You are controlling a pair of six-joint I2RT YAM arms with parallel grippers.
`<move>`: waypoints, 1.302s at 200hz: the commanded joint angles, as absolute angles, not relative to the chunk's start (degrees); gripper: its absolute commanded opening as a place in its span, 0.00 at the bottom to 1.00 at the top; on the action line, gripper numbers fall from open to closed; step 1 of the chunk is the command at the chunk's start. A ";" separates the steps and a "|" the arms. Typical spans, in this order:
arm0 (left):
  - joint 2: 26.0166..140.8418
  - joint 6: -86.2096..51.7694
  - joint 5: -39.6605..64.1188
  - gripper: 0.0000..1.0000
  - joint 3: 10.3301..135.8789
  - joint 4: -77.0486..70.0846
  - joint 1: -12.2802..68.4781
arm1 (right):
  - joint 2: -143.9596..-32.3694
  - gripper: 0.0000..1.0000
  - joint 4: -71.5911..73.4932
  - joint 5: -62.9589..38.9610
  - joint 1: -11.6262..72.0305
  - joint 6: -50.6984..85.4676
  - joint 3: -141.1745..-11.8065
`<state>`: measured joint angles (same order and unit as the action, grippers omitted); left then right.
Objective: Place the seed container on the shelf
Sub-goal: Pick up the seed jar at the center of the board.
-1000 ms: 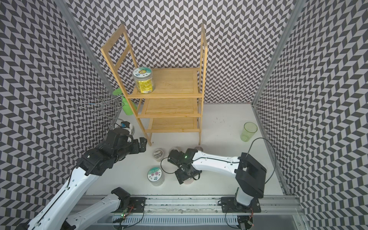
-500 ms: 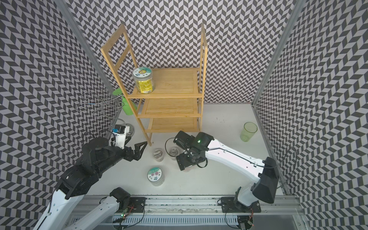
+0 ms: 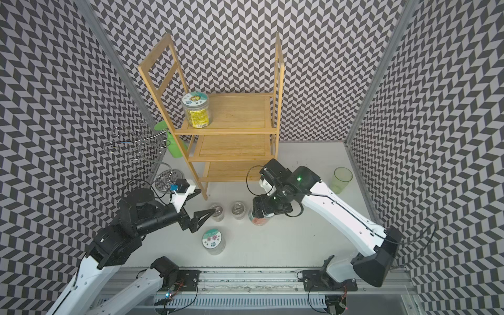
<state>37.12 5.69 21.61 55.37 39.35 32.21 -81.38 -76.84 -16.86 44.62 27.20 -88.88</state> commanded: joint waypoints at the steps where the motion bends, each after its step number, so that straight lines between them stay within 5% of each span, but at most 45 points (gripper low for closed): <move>1: 37.14 9.23 23.64 1.00 52.92 32.17 37.16 | -79.63 0.70 -75.84 -21.18 42.92 25.19 -91.61; 72: 41.31 10.59 9.59 1.00 46.11 16.46 56.66 | -81.21 0.70 -75.85 -25.39 40.79 24.22 -94.53; 260: 53.46 11.34 7.73 1.00 46.37 7.84 57.84 | -81.50 0.70 -75.85 -30.15 40.87 21.97 -97.13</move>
<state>52.47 11.49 8.49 45.76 9.80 57.52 -81.95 -77.82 -28.45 40.95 23.00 -95.42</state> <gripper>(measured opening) 0.995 0.864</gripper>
